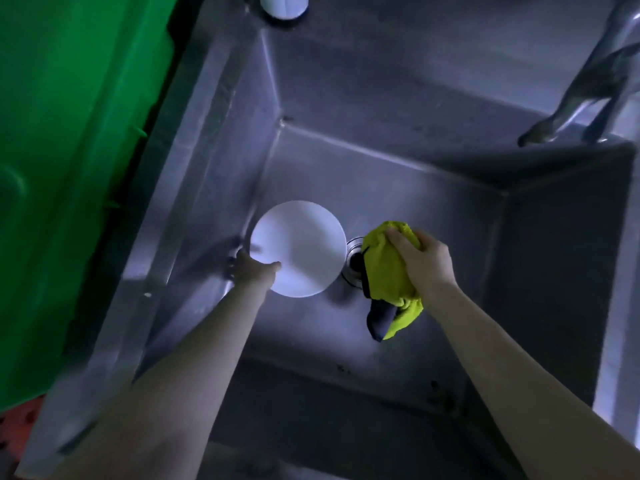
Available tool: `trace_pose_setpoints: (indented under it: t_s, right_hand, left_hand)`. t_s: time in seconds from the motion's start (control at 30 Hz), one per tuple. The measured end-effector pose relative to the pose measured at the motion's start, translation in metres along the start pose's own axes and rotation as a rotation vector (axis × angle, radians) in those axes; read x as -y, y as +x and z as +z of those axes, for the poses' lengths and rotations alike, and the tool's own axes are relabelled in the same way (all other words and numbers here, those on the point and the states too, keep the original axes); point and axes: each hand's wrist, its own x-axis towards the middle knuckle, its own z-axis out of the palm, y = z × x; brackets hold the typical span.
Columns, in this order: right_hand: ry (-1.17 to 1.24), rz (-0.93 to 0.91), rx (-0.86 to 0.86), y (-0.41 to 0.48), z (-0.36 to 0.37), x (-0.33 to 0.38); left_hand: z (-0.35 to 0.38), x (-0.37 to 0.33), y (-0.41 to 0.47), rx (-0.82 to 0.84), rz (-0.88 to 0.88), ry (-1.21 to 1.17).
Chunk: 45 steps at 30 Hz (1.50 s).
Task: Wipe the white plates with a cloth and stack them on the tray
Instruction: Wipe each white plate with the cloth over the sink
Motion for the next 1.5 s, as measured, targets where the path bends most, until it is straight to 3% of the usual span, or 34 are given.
trace_pose_setpoints:
  t_s: [0.3, 0.43, 0.57, 0.73, 0.9, 1.07, 1.33, 1.4, 1.5]
  right_hand:
    - [-0.018, 0.115, 0.021, 0.010, 0.014, -0.016]
    - [0.005, 0.136, -0.009, 0.005, 0.004, -0.014]
    - [0.053, 0.138, -0.038, -0.011, -0.011, -0.007]
    - [0.153, 0.086, -0.078, -0.047, -0.045, 0.003]
    - [0.174, -0.011, -0.063, -0.092, -0.092, 0.013]
    - [0.082, -0.201, -0.009, -0.134, -0.139, 0.023]
    - [-0.070, -0.593, -0.171, -0.187, -0.194, 0.049]
    - [-0.051, -0.685, -0.219, -0.199, -0.198, 0.057]
    - [-0.058, -0.845, -0.213, -0.218, -0.191, 0.065]
  left_hand:
    - [0.013, 0.009, 0.018, -0.068, -0.054, -0.219]
    - [0.012, -0.001, 0.003, 0.107, -0.099, -0.525]
    - [0.000, -0.013, -0.021, 0.267, -0.026, -0.599]
    - [-0.021, -0.019, -0.063, 0.276, 0.077, -0.658]
    - [-0.042, -0.028, -0.132, 0.035, 0.393, -0.444]
    - [-0.061, -0.036, -0.205, -0.023, 0.593, -0.490]
    - [-0.065, -0.051, -0.310, -0.176, 1.025, -0.427]
    - [-0.065, -0.058, -0.330, -0.174, 1.017, -0.508]
    - [-0.062, -0.070, -0.358, -0.076, 0.826, -0.778]
